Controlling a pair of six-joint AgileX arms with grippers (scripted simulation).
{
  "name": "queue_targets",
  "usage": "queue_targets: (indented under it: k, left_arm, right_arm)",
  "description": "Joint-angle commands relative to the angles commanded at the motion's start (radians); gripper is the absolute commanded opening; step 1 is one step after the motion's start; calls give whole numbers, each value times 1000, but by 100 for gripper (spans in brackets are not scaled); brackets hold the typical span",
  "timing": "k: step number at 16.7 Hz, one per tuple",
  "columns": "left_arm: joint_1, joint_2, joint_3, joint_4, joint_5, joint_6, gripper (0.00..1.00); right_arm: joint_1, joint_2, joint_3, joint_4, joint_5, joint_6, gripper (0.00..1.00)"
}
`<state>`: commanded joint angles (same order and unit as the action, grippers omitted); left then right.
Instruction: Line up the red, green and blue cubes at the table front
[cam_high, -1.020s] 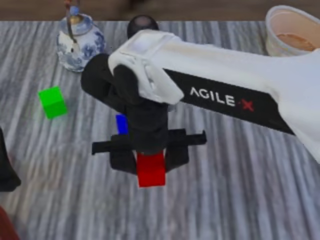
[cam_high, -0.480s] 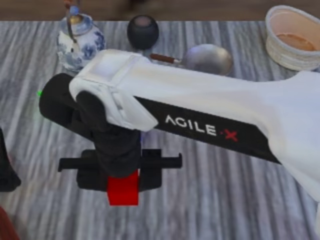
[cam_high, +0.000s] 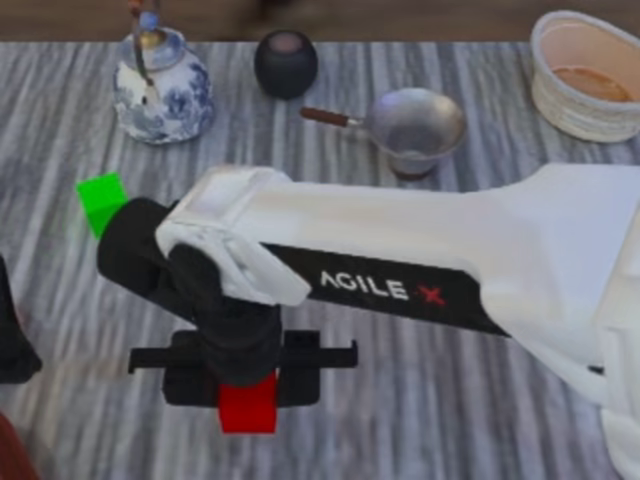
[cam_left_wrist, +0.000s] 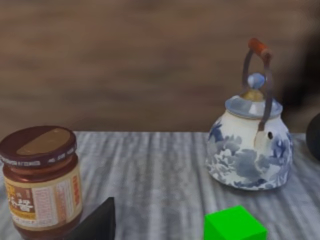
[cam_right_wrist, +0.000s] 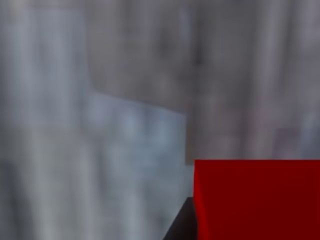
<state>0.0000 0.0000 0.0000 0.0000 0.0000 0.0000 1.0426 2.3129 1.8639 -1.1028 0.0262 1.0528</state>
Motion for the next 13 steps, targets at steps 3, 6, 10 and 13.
queue_targets:
  k: [3, 6, 10, 13]
  left_arm:
    - [0, 0, 0, 0, 0, 0, 100]
    - [0, 0, 0, 0, 0, 0, 100]
    - [0, 0, 0, 0, 0, 0, 100]
    - [0, 0, 0, 0, 0, 0, 100]
  right_arm:
    - [3, 13, -46, 50, 2, 1, 0]
    - [3, 13, -46, 50, 2, 1, 0]
    - [3, 13, -46, 50, 2, 1, 30]
    - [3, 13, -46, 50, 2, 1, 53]
